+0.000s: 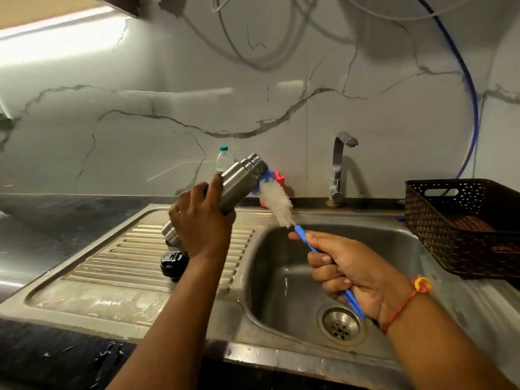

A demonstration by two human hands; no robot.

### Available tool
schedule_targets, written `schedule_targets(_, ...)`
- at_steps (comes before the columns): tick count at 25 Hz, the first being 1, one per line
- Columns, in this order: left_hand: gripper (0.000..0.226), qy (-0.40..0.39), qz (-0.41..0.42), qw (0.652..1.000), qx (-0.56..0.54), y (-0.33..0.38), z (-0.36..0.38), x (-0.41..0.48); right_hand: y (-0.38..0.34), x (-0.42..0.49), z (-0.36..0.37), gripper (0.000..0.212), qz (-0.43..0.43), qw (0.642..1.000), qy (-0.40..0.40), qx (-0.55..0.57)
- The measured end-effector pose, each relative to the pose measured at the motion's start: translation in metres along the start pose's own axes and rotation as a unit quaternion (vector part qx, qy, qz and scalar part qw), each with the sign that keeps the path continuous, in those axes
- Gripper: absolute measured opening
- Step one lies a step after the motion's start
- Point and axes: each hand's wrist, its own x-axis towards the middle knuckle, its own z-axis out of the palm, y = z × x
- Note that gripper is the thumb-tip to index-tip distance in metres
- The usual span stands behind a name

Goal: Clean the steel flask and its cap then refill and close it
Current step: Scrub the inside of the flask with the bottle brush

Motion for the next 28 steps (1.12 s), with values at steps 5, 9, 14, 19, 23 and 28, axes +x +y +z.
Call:
schedule_targets(5, 0.08, -0.04, -0.01, 0.999, -0.031, -0.006, 0.0, -0.002, 0.0, 0.005, 0.0, 0.029, -0.008, 1.0, -0.006, 0.001)
schedule_targets(9, 0.084, -0.057, 0.006, 0.997, -0.053, -0.005, 0.0, 0.002, -0.003, 0.002, -0.009, 0.029, -0.023, 1.0, -0.004, 0.004)
schedule_targets(14, 0.082, -0.019, 0.015, 0.998, -0.056, -0.019, -0.002, 0.002, -0.004, 0.006, -0.011, 0.028, -0.022, 1.0, 0.005, -0.014)
schedule_targets(19, 0.079, -0.015, 0.102, 0.995, 0.0, -0.024, -0.001, 0.002, -0.007, 0.013, -0.02, 0.027, -0.106, 0.981, 0.114, -0.112)
schedule_targets(23, 0.067, 0.004, 0.124, 0.991, 0.044, -0.029, 0.0, 0.003, -0.006, 0.007, -0.019, 0.031, -0.207, 0.87, 0.194, -0.404)
schedule_targets(28, 0.063, 0.01, 0.157, 0.984, 0.087, -0.022, 0.001, 0.003, -0.002, 0.012, -0.015, 0.034, -0.224, 0.75, 0.243, -0.574)
